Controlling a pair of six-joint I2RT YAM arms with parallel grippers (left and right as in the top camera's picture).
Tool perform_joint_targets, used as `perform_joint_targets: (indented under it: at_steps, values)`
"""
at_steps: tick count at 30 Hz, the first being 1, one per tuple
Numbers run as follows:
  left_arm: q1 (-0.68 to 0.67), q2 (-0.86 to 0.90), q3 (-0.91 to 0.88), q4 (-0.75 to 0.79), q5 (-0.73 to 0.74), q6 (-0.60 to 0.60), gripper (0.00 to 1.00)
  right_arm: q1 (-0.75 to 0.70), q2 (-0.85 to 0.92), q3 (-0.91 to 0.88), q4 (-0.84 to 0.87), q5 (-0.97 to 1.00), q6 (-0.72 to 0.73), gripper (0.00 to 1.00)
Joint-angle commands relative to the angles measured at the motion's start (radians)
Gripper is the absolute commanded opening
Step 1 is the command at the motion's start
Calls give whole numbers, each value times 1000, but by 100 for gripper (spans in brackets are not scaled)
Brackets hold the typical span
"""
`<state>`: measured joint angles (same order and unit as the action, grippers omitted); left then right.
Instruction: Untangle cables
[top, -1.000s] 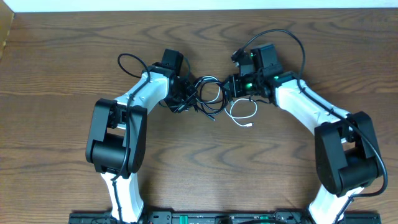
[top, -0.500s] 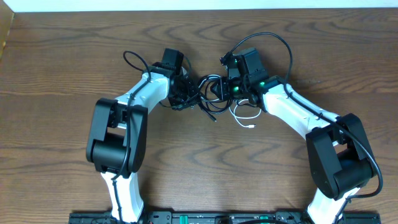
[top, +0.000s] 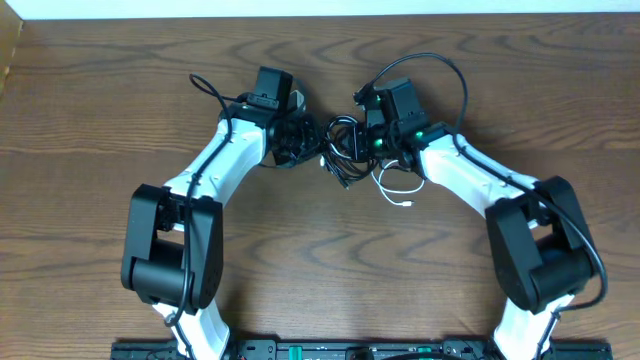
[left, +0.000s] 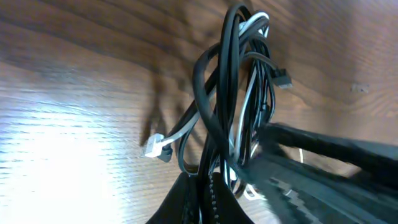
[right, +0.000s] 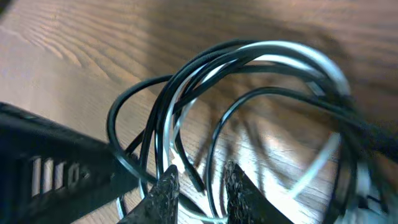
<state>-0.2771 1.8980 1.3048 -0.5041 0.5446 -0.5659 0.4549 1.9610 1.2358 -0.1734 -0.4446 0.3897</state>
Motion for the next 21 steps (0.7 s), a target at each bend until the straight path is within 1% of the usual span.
perform_joint_targets:
  at_steps: [1,5,11,15,21]
  values:
    - [-11,-3,1,-5,19,23,7,-6,39,6,7,-83,-36,21]
    - [-11,-2,-9,-13,-24,20,8,-6,41,6,6,-87,-47,22]
    - [-10,-1,-38,-11,-141,-61,7,-6,41,6,-32,-112,-47,23]
    - [-10,-1,-39,-10,-180,-75,8,0,42,6,-89,-111,-56,22]
    - [-10,-1,-39,-10,-183,-75,8,5,47,6,-126,-105,-103,24]
